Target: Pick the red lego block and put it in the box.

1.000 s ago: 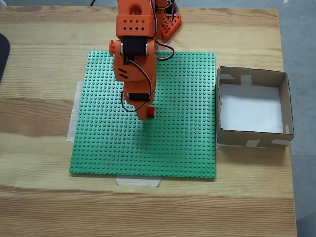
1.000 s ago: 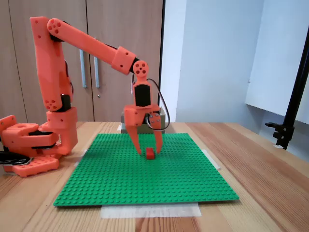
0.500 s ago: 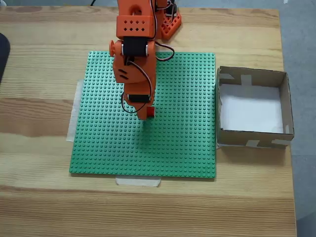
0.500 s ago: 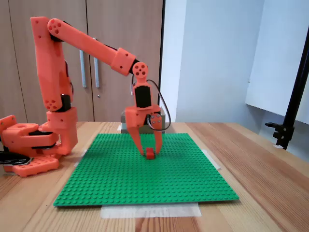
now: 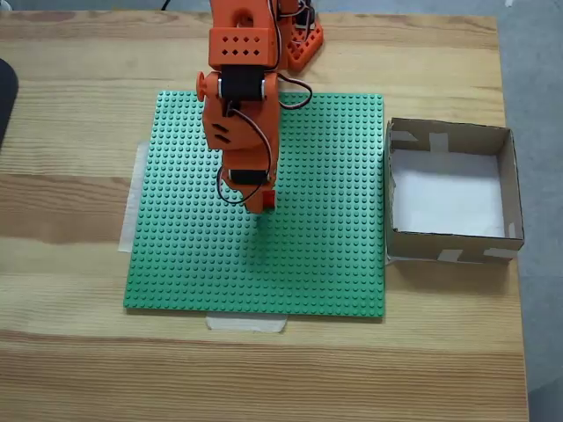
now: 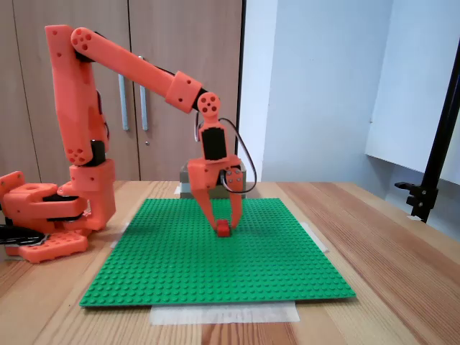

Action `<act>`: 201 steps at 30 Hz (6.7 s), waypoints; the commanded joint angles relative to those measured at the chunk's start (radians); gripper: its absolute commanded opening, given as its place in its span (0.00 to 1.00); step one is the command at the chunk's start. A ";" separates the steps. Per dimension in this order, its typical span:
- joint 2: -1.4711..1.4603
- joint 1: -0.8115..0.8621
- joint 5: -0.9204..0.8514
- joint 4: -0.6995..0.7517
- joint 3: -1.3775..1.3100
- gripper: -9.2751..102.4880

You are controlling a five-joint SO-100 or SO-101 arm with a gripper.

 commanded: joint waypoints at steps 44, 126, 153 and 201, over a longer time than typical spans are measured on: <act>0.026 -0.121 0.049 0.321 -0.407 0.13; -0.460 -0.769 0.121 0.505 -1.080 0.08; -0.411 -0.796 0.141 0.502 -1.037 0.23; 0.615 -0.172 -0.002 0.304 -0.258 0.08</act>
